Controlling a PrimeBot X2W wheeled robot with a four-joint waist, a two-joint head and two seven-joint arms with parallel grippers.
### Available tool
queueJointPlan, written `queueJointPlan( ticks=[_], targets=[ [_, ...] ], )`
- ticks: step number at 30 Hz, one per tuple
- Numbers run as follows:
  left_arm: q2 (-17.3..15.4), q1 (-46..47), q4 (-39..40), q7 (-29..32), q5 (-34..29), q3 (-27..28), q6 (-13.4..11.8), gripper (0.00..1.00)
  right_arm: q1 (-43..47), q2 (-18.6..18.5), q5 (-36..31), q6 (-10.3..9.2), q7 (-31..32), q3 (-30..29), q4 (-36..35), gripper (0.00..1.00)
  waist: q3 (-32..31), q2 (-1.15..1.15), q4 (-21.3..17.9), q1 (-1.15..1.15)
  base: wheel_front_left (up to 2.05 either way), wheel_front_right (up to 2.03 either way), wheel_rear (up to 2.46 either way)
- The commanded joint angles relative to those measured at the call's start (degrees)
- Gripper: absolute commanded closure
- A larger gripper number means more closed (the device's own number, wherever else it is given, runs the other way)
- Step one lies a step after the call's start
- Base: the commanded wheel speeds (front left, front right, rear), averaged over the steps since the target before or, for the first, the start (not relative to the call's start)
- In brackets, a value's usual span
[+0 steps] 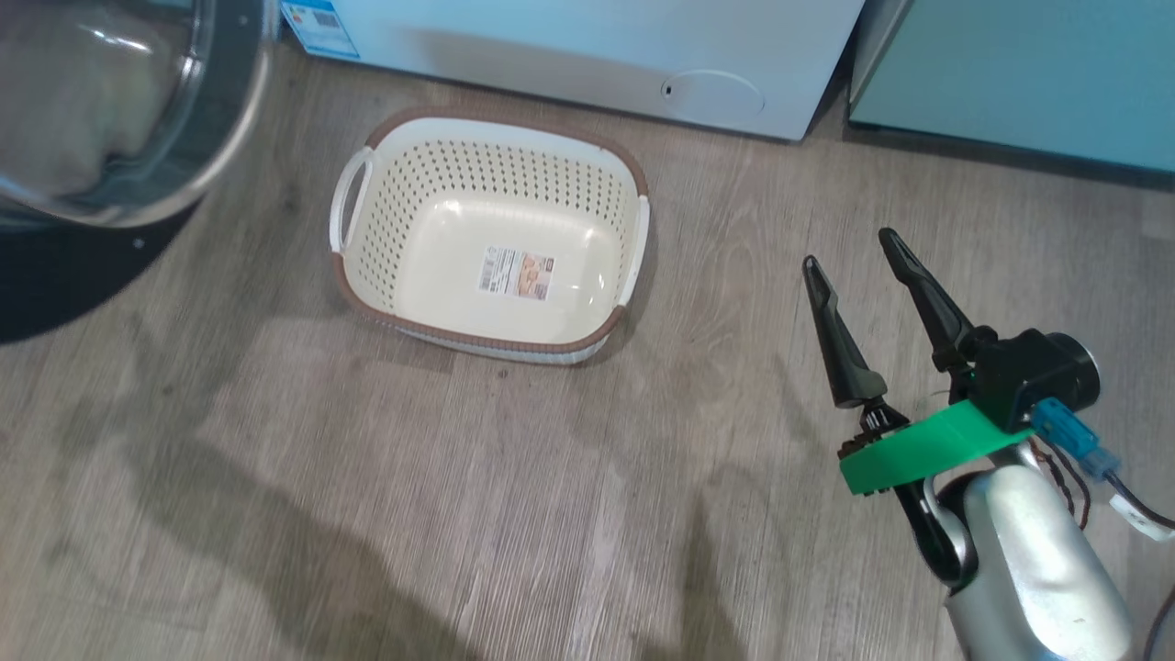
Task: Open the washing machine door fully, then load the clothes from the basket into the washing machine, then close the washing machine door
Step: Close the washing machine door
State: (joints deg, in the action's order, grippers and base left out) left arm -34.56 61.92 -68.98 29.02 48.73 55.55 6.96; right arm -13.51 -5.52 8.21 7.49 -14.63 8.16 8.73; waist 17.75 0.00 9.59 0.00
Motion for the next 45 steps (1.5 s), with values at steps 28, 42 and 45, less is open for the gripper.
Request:
queueJointPlan(
  ticks=[28,42,45],
  targets=[
    [20.44,-19.8,30.72,22.09,13.42,-12.16,0.52,1.0,4.62,2.53,1.48,0.0,-0.37,-0.54,-0.85,0.0,-10.27,0.0,-1.94,0.0,0.0,0.0,0.0],
    [31.42,-26.61,42.89,26.97,17.91,-17.61,-1.7,1.0,5.19,2.63,1.65,0.0,-0.37,-0.93,-1.37,0.0,-10.36,0.0,-5.73,0.0,0.0,0.0,0.0],
    [31.63,-27.59,43.56,26.07,22.2,-20.66,-2.98,1.0,5.1,2.63,1.84,0.0,-0.37,-0.66,-1.56,0.0,-9.9,0.0,-6.83,0.0,0.0,0.0,0.0]
  ],
)
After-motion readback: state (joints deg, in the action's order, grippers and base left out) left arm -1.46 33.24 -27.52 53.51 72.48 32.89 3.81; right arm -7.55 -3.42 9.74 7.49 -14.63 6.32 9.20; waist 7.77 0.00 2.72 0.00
